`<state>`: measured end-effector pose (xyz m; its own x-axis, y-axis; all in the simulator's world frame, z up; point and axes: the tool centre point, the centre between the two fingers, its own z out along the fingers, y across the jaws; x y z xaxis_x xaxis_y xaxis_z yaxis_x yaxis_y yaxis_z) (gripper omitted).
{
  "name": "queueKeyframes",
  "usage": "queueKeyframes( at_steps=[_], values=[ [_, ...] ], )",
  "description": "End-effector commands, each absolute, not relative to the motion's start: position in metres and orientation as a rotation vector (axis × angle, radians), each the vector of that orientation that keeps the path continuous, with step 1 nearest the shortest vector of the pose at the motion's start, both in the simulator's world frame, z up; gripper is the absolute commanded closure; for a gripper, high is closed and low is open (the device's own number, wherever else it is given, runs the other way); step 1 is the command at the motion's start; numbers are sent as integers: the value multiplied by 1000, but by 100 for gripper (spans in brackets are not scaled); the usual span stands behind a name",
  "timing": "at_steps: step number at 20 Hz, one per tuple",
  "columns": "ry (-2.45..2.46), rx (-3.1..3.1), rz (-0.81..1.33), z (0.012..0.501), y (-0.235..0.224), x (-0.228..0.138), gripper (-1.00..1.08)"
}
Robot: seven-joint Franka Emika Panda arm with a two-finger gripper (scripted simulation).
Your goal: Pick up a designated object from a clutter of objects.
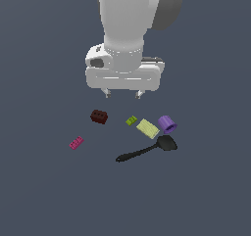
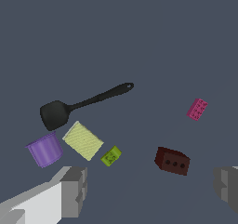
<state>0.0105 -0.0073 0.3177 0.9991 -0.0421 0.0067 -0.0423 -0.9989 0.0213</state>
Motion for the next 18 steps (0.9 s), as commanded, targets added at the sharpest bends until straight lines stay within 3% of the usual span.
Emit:
queueKeyframes(
  at_steps=[1,10,18],
  values=[
    [-66,3119,10,318,-7,10,-92],
    [22,3136,23,324,27,15,-92],
    [-8,3140,22,321,28,17,-92]
  ],
)
